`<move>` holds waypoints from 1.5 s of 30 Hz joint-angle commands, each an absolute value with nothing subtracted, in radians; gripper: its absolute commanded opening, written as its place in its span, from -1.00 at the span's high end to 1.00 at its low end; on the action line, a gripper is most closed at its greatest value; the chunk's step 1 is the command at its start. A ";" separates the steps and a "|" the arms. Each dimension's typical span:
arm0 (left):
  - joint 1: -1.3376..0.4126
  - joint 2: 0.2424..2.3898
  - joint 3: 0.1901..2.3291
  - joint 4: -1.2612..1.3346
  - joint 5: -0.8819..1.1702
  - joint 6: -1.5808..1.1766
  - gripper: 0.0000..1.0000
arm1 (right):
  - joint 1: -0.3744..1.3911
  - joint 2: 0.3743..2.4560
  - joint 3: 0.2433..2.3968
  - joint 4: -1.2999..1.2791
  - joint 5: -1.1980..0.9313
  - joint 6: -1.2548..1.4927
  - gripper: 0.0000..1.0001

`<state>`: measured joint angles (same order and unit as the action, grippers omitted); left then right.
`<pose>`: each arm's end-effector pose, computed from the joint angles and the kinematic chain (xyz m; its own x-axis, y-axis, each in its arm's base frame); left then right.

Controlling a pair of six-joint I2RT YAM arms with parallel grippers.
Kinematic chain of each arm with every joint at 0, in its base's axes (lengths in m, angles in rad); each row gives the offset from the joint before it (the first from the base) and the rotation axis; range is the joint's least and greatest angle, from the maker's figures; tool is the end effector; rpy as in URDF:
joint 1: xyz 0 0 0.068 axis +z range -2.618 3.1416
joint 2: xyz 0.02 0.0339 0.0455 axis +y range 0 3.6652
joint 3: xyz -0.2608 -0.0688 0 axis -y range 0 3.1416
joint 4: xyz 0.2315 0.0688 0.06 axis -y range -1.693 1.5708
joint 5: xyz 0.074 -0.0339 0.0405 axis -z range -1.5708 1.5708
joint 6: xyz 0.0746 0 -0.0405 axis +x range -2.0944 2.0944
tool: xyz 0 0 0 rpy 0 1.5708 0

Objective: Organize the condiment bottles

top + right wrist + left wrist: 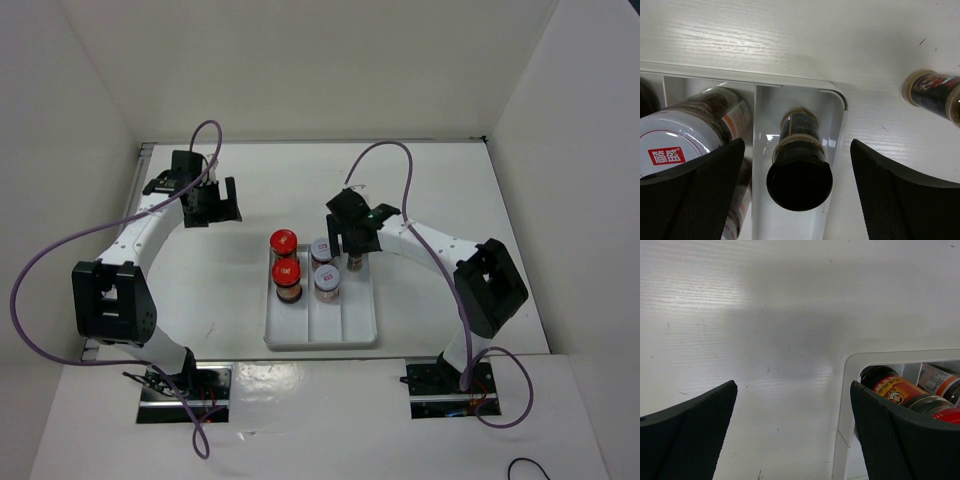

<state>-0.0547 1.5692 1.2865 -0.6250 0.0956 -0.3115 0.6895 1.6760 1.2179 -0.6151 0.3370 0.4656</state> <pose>0.3490 -0.0262 0.2505 -0.7837 -0.2626 -0.5629 -0.1335 0.9563 -0.2603 0.2861 0.2039 0.1974 -0.8207 -0.1275 -0.5570 -0.1233 0.9913 -0.0453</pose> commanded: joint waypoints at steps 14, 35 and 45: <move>-0.049 1.536 1.270 -0.612 0.126 -0.285 -1.00 | 0.548 1.421 1.437 -0.671 0.342 0.431 -0.94; -0.049 1.546 1.261 -0.603 0.126 -0.285 -1.00 | 0.293 1.594 1.186 -0.574 0.261 0.413 -0.97; -0.049 1.555 1.261 -0.603 0.117 -0.285 -1.00 | 0.293 1.649 1.158 -0.545 0.261 0.431 -0.36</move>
